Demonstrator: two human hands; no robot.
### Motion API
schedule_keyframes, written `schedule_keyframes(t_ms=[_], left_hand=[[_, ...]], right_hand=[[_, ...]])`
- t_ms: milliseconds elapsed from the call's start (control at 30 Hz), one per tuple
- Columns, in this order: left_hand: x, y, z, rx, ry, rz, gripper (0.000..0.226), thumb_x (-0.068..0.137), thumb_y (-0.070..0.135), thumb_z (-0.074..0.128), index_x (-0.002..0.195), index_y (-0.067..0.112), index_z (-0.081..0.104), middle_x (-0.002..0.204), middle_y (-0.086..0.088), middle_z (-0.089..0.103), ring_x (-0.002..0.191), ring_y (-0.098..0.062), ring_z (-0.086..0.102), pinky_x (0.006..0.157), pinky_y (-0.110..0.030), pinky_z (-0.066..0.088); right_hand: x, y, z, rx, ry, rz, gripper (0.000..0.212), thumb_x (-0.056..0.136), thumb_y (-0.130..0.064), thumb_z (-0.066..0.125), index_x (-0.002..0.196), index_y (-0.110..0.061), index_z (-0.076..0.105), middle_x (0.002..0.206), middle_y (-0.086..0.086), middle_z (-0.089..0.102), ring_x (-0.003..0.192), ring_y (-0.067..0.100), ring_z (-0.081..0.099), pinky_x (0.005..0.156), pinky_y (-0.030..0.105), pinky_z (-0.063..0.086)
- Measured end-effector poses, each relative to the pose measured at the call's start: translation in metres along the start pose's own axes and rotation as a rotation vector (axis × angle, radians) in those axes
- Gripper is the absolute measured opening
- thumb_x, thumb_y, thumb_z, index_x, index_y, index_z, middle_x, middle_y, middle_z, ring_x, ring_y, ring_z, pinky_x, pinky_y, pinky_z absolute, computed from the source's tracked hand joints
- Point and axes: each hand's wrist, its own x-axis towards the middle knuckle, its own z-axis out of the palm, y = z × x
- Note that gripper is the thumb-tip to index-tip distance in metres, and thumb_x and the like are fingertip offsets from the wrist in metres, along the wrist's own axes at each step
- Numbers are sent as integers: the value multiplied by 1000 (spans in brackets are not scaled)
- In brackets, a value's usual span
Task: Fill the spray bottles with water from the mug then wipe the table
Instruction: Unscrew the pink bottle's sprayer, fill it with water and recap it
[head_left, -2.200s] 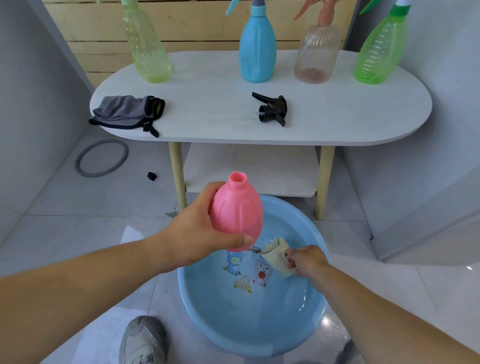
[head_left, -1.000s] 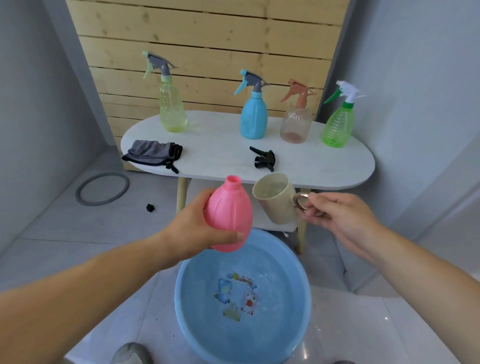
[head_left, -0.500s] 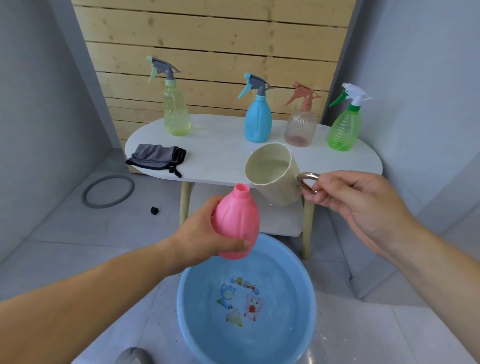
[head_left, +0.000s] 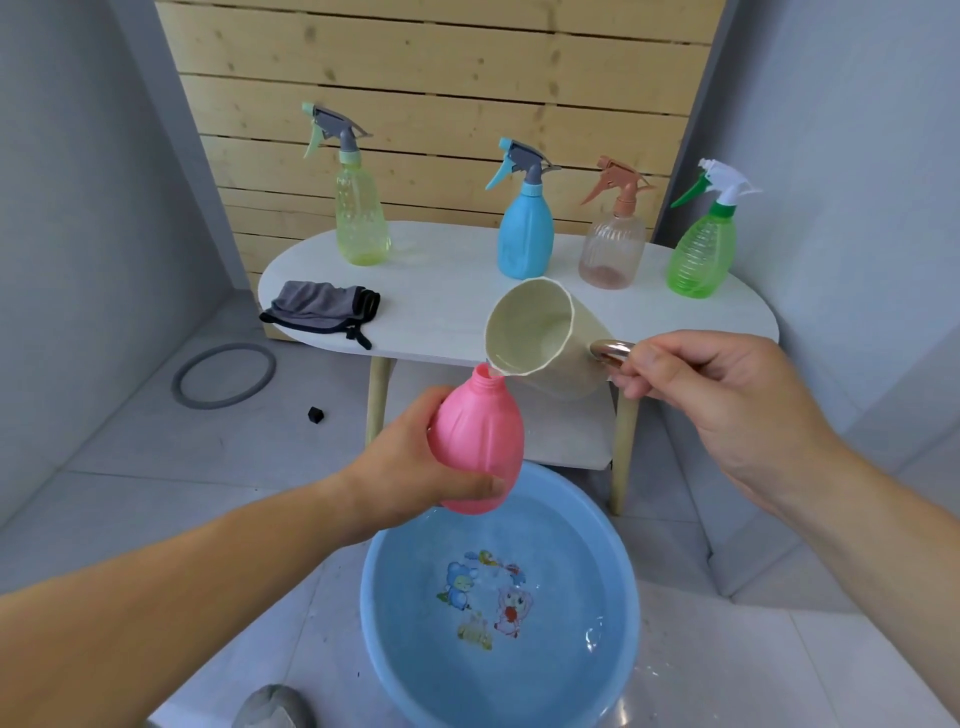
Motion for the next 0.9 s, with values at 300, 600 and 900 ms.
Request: schedule_keyframes(t_ms=[300,600,900], left_hand=[[0,-3,2,-5,-6,2,90,63,17,98,135,39,49,119,5,63,108,-20,66,78,-45,66],[0,-3,2,-14,-1,-6,96,50,30,97,133,40,50,118,5,64,108,-21,67,77,-46,66],[0,-3,3,-27,-2,-12,91,61,16,98,135,38,49,120,3,63,108,-21,66,76,-46,66]], right_hand=[[0,1,0,-59,5,-46,18,85,-34,64,72,-30,76,81,8,75,92,28,69,98,52,50],[1,0,0,-78,19,-75,19,86,-35,64,73,-26,76,79,6,74,88,28,68,94,53,50],[1,-1,-1,-119,22,-91,19,86,-34,64,74,-24,75,77,3,74,86,25,68,92,49,52]])
